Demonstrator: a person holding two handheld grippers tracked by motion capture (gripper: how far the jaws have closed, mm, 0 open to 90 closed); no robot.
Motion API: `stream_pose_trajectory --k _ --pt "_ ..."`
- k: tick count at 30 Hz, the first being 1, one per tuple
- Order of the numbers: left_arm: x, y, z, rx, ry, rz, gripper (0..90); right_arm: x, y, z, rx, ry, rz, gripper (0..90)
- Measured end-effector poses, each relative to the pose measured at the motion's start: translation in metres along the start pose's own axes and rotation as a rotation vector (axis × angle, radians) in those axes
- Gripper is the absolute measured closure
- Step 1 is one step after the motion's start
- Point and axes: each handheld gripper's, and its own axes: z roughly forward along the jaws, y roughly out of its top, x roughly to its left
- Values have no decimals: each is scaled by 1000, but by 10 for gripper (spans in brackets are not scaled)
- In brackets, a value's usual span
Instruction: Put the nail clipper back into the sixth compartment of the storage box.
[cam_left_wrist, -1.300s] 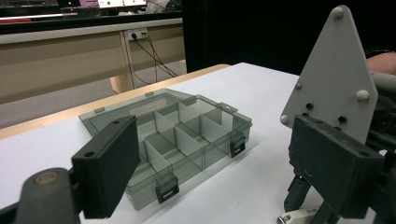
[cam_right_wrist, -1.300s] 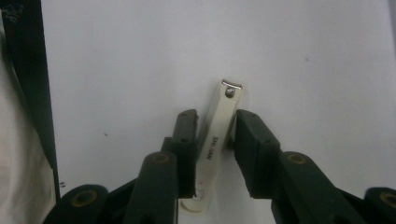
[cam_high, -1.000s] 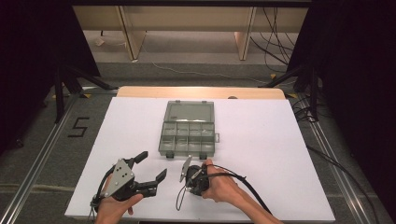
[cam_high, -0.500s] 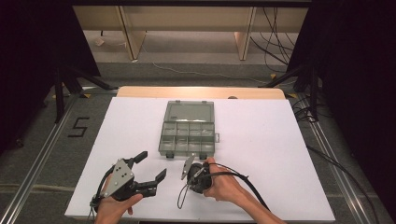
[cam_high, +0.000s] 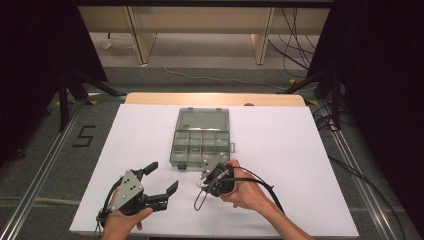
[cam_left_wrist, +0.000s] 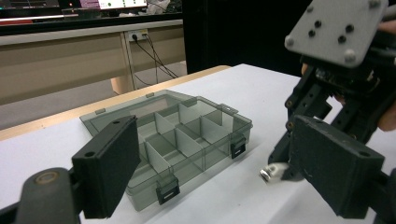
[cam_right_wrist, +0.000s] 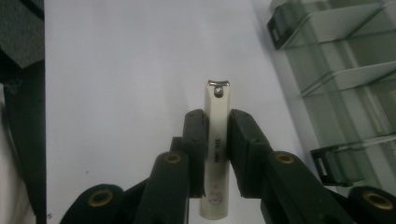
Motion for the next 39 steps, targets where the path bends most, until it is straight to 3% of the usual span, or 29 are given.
stream_pose_trajectory --k 9,10,29,39 --pt "0 0 0 -2 0 0 158 -9 0 -10 -136 -64 25 769" --pt "0 0 0 -2 0 0 158 -10 0 -12 -170 -67 24 769" --pt "0 1 -1 -5 -1 -2 158 -27 -7 -16 -281 -137 45 769" --pt "0 0 0 -2 0 -1 158 -31 -7 -15 -309 -117 71 769"
